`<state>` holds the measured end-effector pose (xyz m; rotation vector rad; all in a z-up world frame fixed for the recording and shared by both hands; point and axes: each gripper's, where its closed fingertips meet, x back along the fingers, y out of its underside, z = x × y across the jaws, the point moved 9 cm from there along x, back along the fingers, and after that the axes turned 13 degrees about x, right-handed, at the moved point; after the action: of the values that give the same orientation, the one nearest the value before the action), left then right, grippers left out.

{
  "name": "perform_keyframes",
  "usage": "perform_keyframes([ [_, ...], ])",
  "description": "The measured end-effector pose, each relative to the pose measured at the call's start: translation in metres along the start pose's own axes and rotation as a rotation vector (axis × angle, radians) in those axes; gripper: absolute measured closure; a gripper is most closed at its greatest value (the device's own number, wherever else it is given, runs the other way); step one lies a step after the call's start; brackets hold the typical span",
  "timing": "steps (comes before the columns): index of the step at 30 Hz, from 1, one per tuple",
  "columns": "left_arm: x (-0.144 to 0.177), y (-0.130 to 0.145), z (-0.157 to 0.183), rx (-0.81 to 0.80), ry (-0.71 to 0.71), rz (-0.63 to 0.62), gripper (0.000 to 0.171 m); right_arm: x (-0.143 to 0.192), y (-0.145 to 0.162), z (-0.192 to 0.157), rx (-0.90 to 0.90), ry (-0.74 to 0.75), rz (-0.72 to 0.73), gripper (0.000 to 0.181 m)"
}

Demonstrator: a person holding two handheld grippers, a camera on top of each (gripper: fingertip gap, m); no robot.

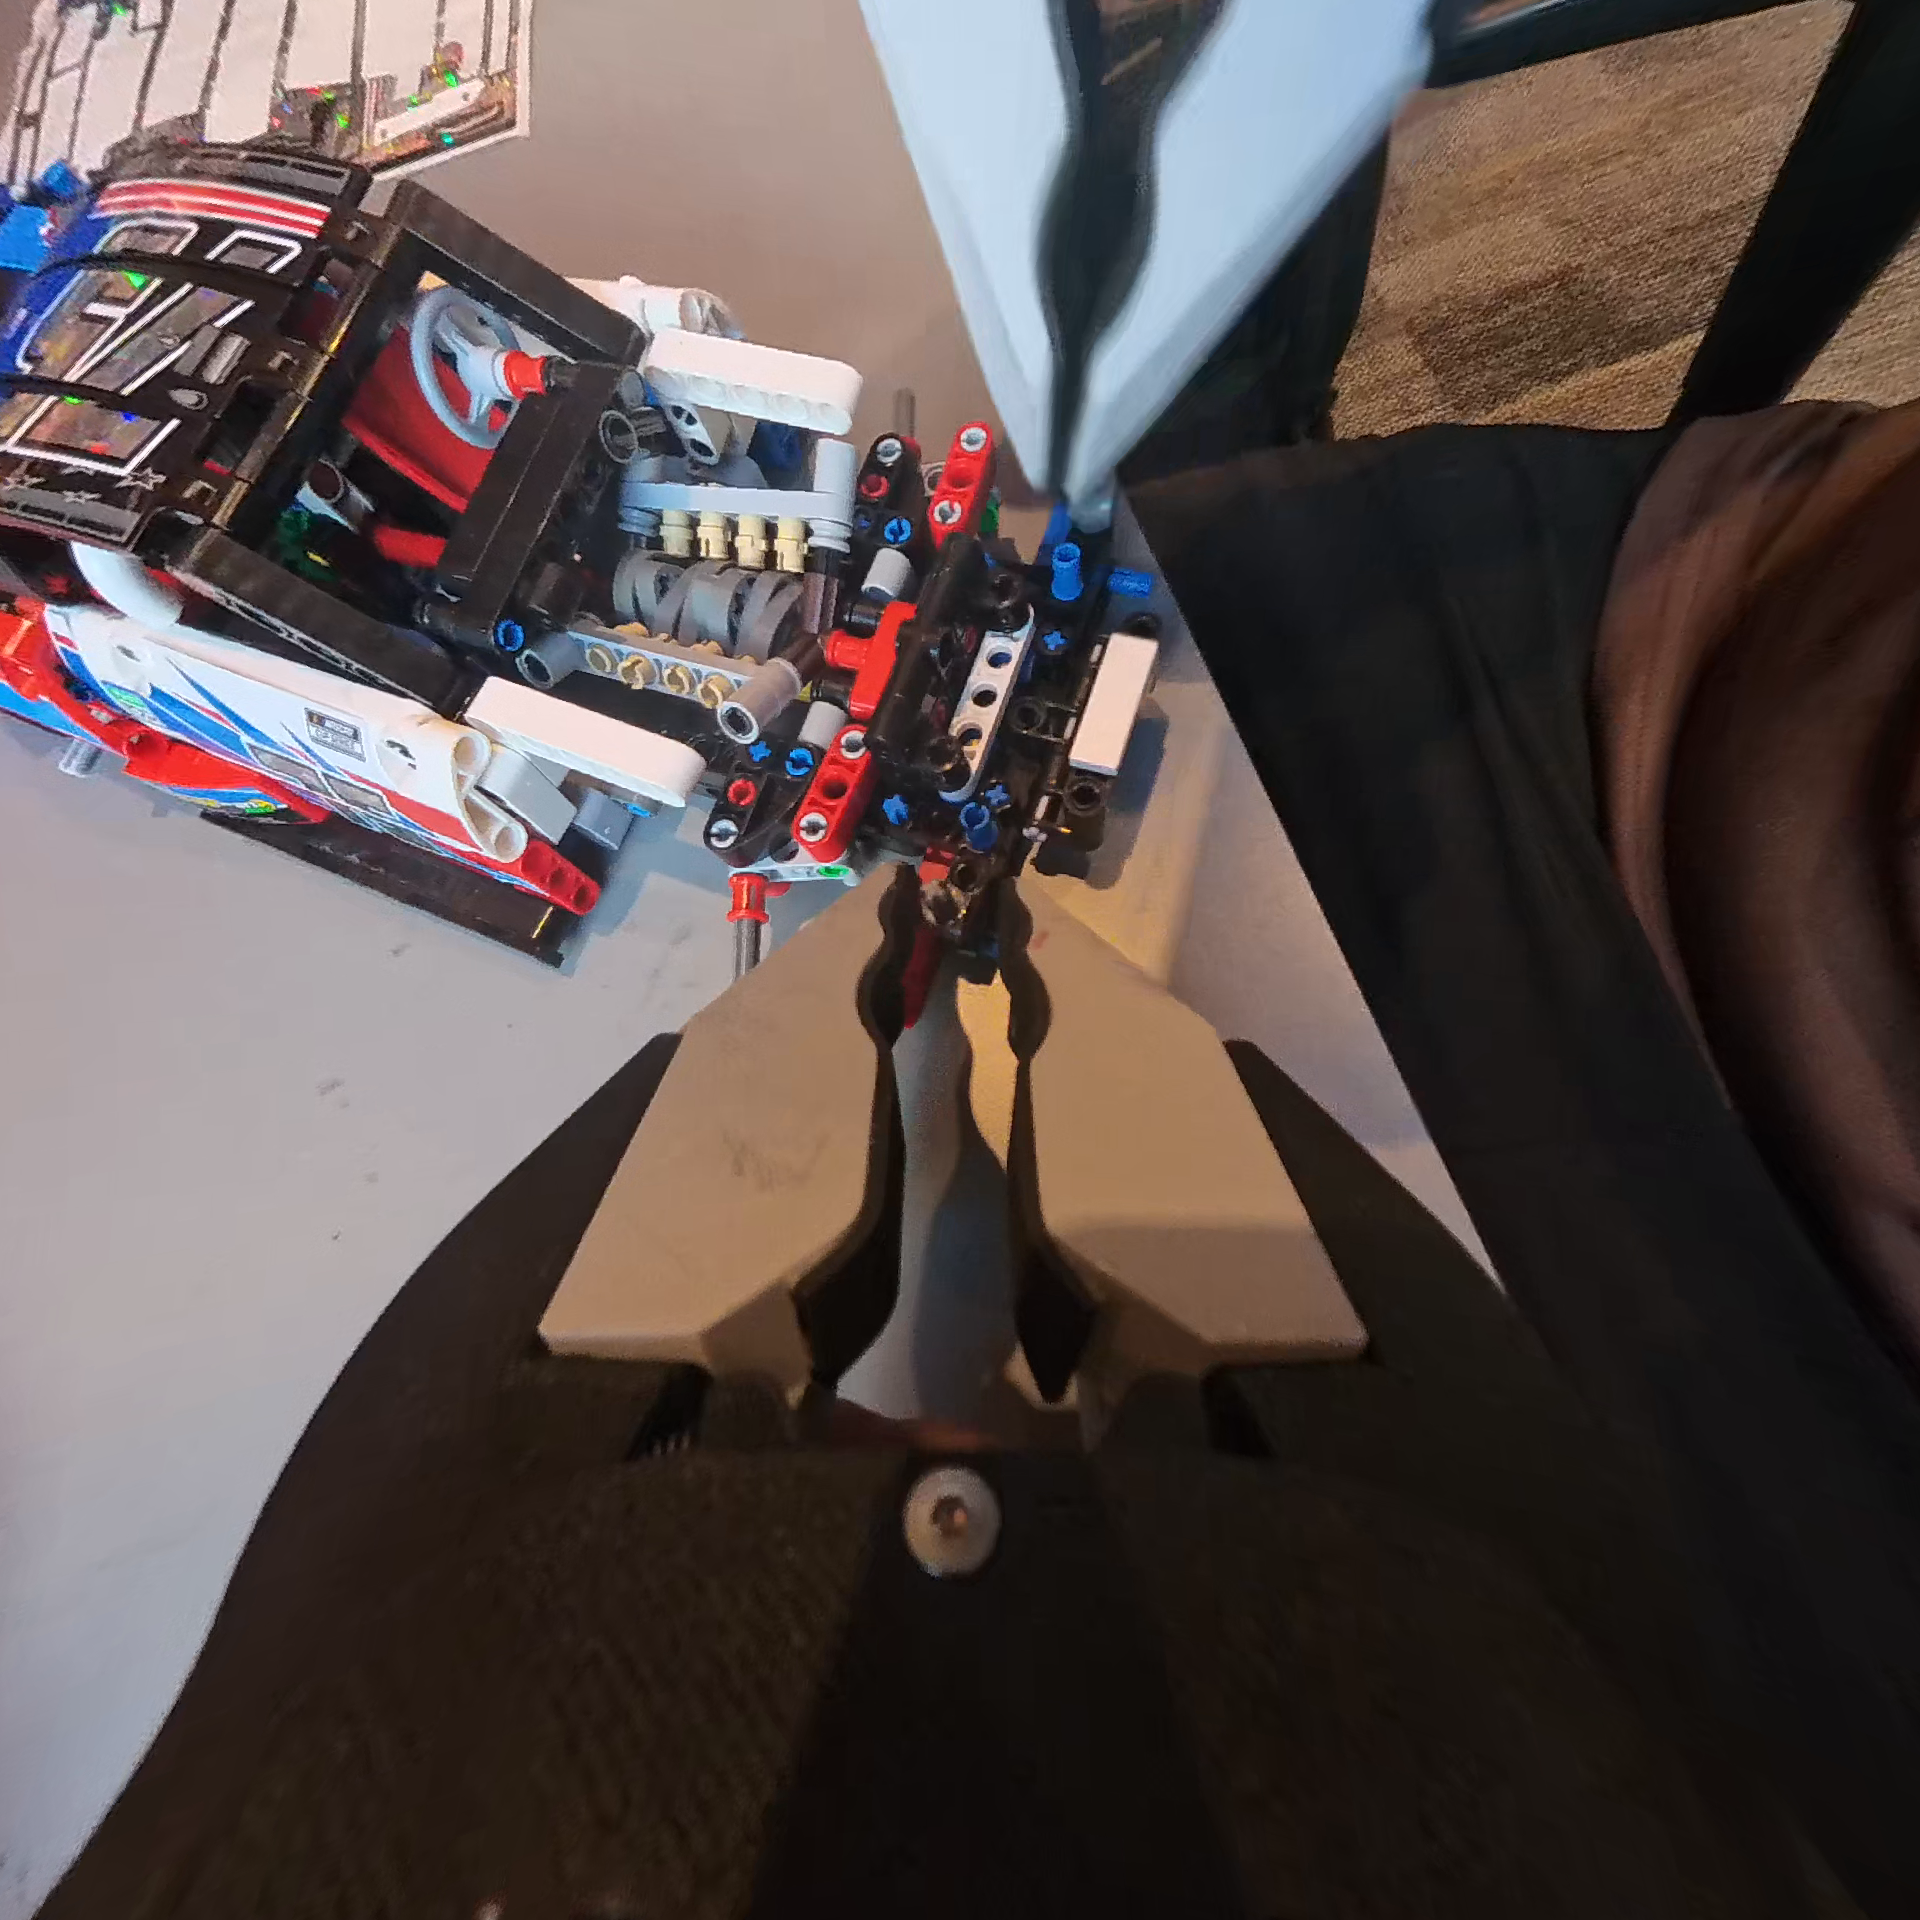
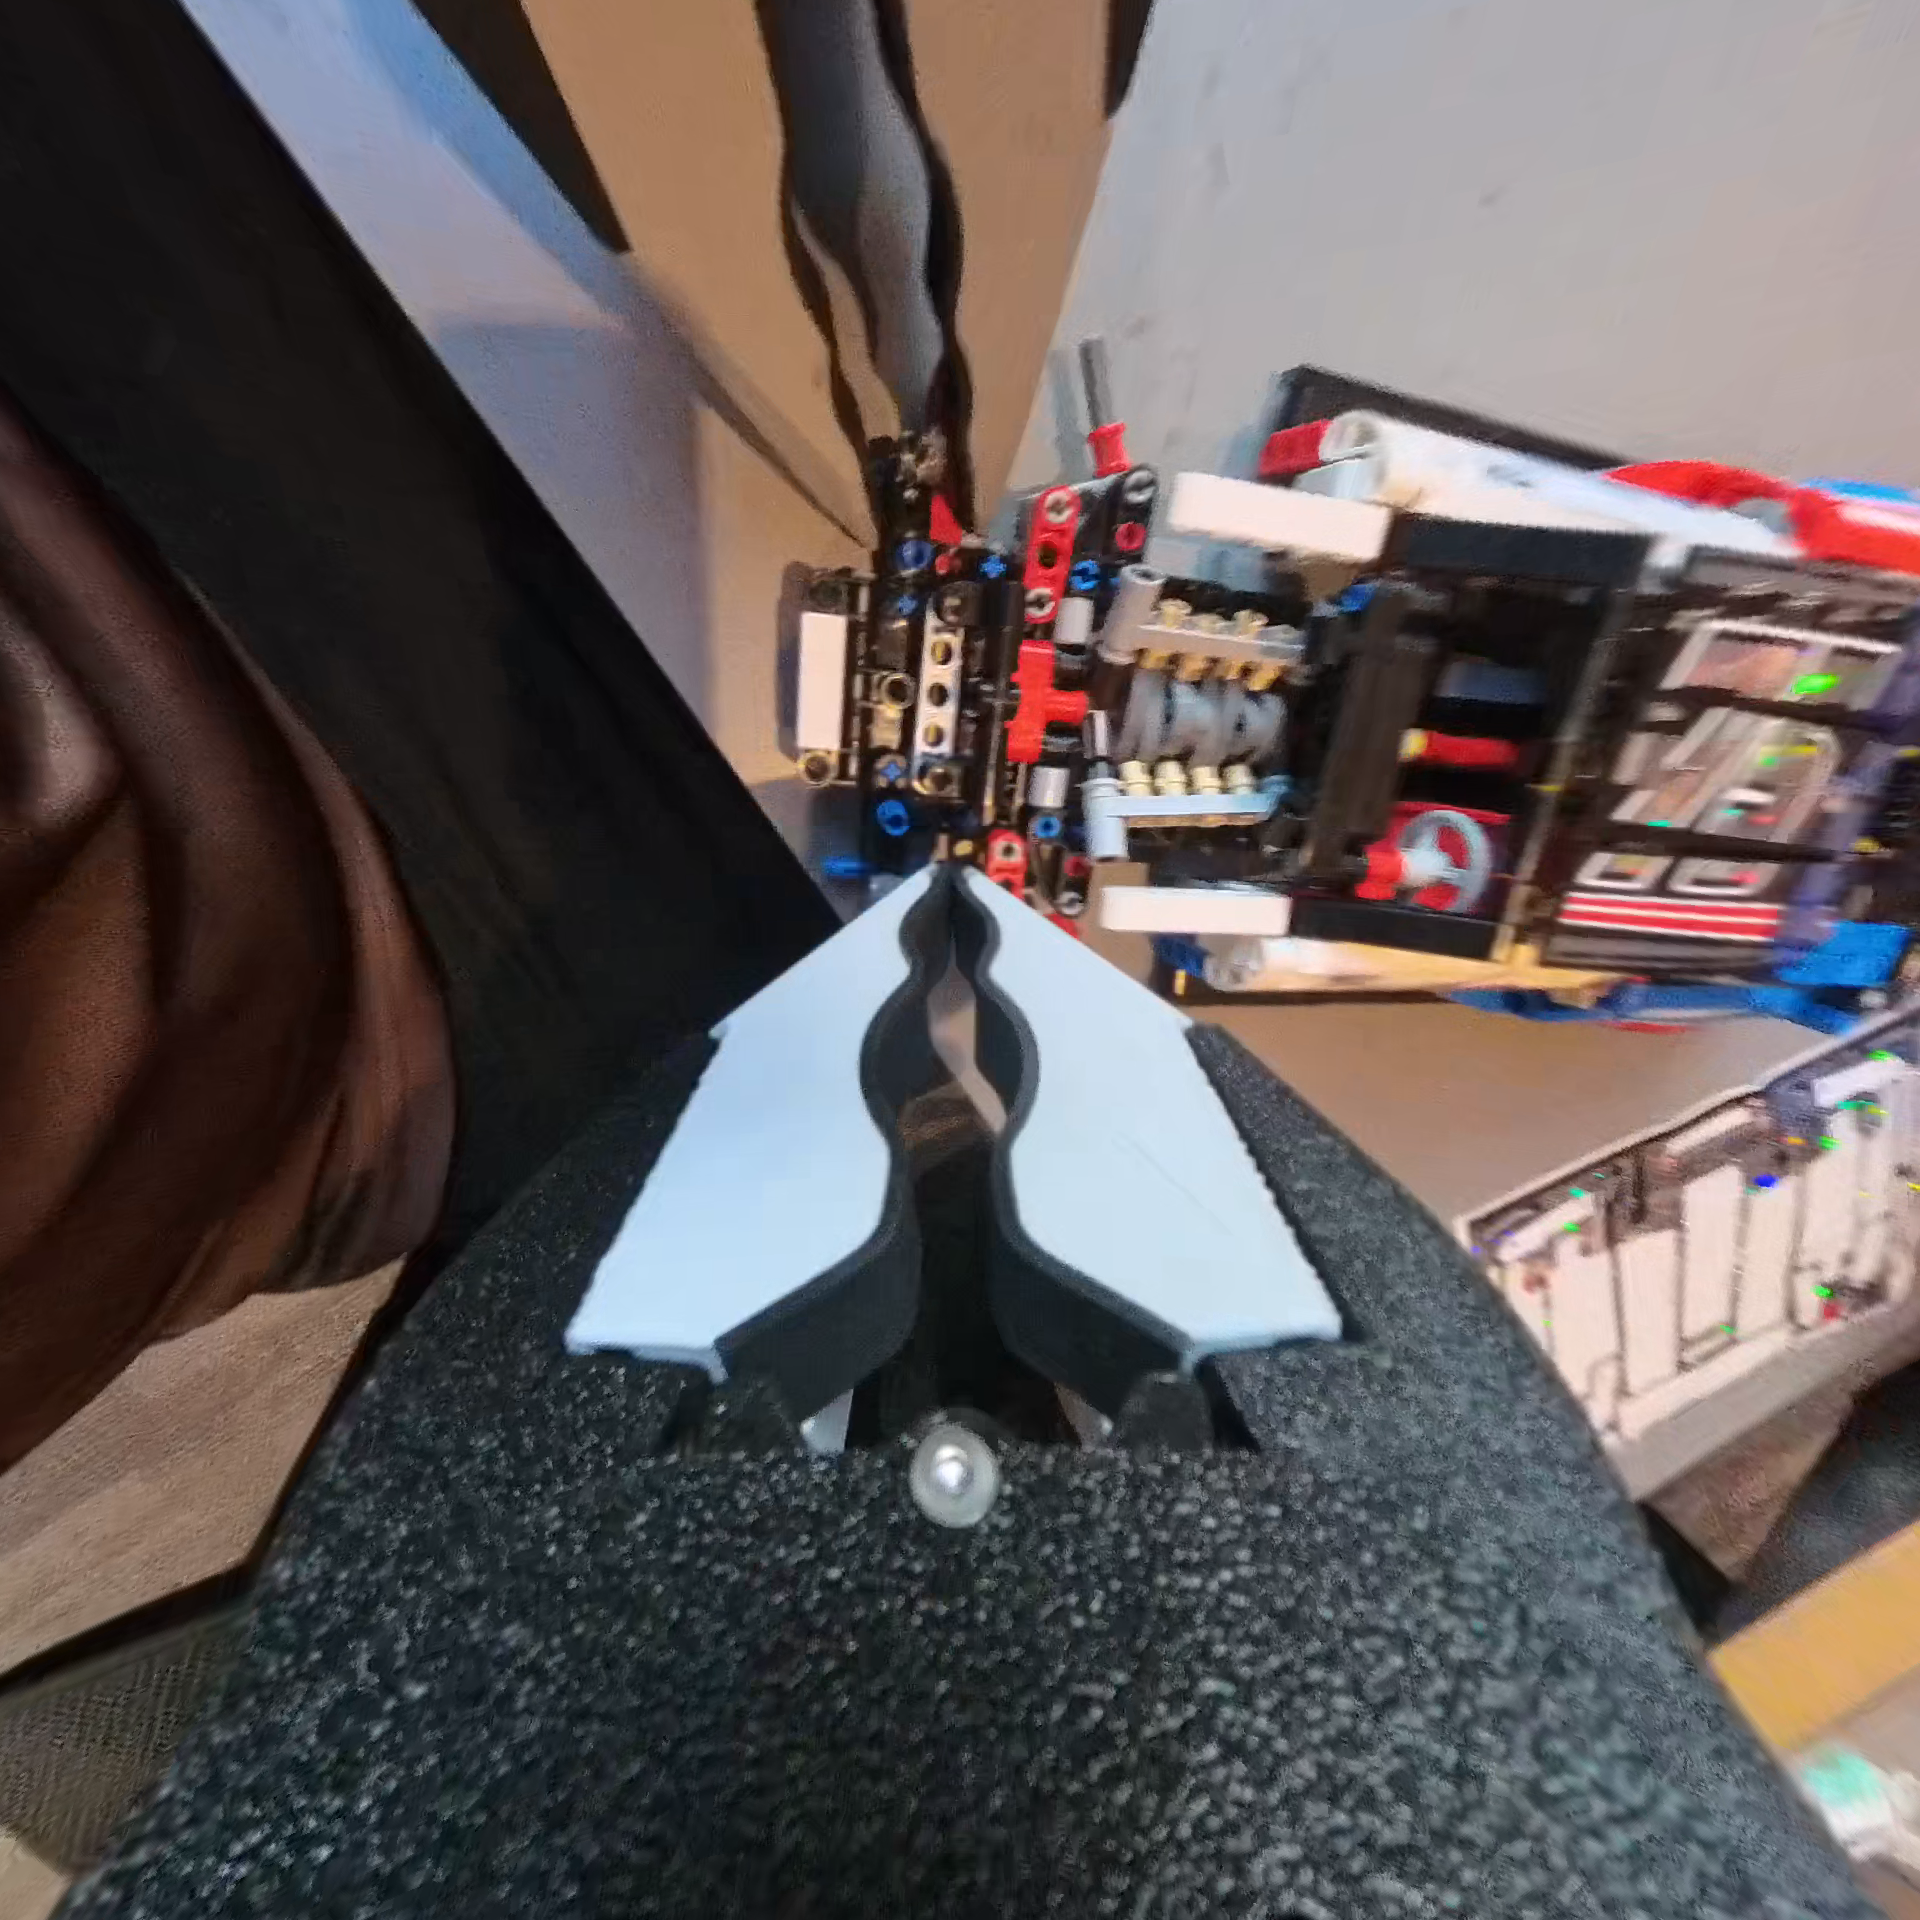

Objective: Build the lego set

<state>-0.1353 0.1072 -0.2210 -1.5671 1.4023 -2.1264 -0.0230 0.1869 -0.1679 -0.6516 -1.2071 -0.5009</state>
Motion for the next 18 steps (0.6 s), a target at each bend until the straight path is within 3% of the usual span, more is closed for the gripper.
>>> perform_keyframes([
  [4, 0.000, 0.000, 0.000, -0.004, -0.004, 0.001, 0.159, 0.043, -0.010, 0.018, -0.042, 0.061, 0.089, 0.181],
  [5, 0.000, 0.000, 0.000, -0.003, -0.003, 0.001, 0.159, 0.043, -0.011, 0.018, -0.033, 0.056, 0.076, 0.181],
  [7, 0.000, 0.000, 0.000, -0.005, -0.004, 0.001, 0.159, 0.007, -0.010, 0.007, -0.038, -0.060, 0.026, 0.181],
  [9, 0.001, 0.001, -0.002, 0.005, -0.030, -0.001, 0.159, -0.013, -0.004, 0.004, -0.031, -0.044, 0.033, 0.181],
  [12, 0.000, 0.000, -0.001, 0.000, -0.004, 0.001, 0.159, 0.001, -0.003, 0.002, 0.028, -0.031, -0.055, 0.181],
  [15, 0.000, 0.000, 0.000, -0.010, -0.014, 0.002, 0.159, 0.032, -0.010, 0.018, -0.028, 0.016, 0.033, 0.181],
  [18, 0.000, 0.000, -0.001, -0.005, -0.010, 0.001, 0.159, 0.025, -0.013, 0.018, -0.034, -0.011, 0.039, 0.181],
])
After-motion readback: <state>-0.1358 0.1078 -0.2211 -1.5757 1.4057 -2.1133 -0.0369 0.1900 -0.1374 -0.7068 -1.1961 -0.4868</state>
